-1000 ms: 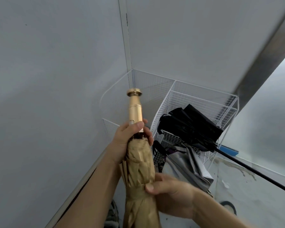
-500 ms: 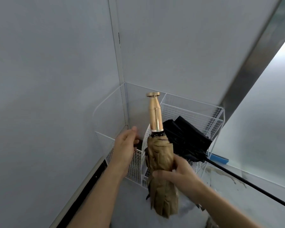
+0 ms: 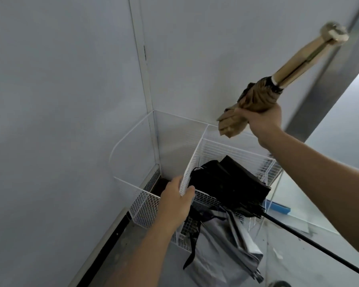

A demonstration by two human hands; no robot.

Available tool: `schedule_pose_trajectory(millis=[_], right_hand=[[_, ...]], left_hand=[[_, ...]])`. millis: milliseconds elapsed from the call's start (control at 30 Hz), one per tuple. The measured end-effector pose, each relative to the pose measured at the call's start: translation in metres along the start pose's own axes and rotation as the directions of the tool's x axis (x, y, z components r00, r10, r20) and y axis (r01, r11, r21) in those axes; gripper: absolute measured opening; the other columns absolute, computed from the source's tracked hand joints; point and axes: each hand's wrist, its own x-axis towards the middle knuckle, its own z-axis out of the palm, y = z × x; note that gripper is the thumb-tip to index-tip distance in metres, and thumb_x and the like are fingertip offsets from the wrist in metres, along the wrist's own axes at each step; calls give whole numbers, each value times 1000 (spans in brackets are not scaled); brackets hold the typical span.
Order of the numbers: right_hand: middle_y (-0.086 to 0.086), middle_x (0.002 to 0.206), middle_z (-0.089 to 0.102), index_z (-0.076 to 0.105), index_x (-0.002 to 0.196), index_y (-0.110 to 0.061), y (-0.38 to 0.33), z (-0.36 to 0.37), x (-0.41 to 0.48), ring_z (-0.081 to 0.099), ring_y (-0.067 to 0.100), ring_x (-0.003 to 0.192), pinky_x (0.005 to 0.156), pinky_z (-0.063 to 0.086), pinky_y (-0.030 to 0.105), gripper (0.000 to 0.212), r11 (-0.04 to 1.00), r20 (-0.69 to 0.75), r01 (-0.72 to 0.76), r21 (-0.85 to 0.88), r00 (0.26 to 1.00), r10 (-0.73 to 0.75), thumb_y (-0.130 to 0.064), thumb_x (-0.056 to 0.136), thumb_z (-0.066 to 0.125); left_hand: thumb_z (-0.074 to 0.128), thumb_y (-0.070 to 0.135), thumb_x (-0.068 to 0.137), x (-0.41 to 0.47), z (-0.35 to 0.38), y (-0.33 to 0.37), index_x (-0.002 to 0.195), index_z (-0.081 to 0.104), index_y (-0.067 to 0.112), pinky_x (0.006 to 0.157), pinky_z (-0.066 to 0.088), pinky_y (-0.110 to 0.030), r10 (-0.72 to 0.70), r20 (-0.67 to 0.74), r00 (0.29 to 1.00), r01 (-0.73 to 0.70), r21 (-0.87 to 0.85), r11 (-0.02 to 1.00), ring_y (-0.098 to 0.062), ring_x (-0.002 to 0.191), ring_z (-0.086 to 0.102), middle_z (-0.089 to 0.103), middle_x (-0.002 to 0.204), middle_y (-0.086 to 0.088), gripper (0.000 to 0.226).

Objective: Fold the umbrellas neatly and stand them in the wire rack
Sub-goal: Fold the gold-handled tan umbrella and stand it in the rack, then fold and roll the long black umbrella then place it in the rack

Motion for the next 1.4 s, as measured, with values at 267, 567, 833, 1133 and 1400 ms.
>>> schedule_pose_trajectory(millis=[267, 567, 833, 1133, 1400], right_hand=[[5, 106, 66, 65, 118, -10, 50, 51, 16, 62, 25, 101, 93, 55, 41, 61, 951, 214, -20, -310, 973, 90, -31, 67, 90], [11, 98, 67, 66, 103, -6, 67, 73, 29, 63, 29, 93, 88, 56, 44, 46, 890, 297, -22, -456, 939, 176, -33, 72, 86], [7, 88, 63, 61, 92, -14, 76, 78, 32, 59, 26, 81, 75, 51, 35, 41, 866, 340, -22, -499, 914, 219, -42, 72, 84], [0, 80, 59, 62, 98, -16, 82, 74, 31, 57, 22, 77, 73, 50, 35, 46, 819, 400, 25, -573, 881, 253, -55, 77, 76], [8, 119, 64, 56, 127, -12, 64, 42, 17, 60, 29, 105, 78, 44, 33, 64, 732, 245, 93, -675, 964, 104, -58, 83, 65]], left_hand=[[50, 20, 102, 21, 5, -3, 119, 63, 21, 59, 47, -15, 41, -148, 988, -28, 93, 995, -1, 71, 62, 65, 94, 0, 22], [53, 17, 100, 33, 2, -13, 121, 68, 24, 62, 45, -11, 66, -181, 981, -36, 163, 986, -5, 75, 62, 68, 89, 8, 27], [53, 13, 100, 34, 4, -14, 115, 70, 23, 64, 53, -22, 82, -191, 978, -53, 151, 987, -9, 73, 63, 68, 84, 7, 25], [53, 15, 100, 35, 4, -18, 118, 69, 24, 67, 53, -19, 72, -176, 982, -49, 130, 990, -6, 78, 65, 69, 91, 9, 26], [55, 18, 98, 36, 1, -21, 121, 65, 25, 64, 51, -20, 46, -141, 989, -29, 123, 992, -10, 80, 64, 66, 94, 4, 26]])
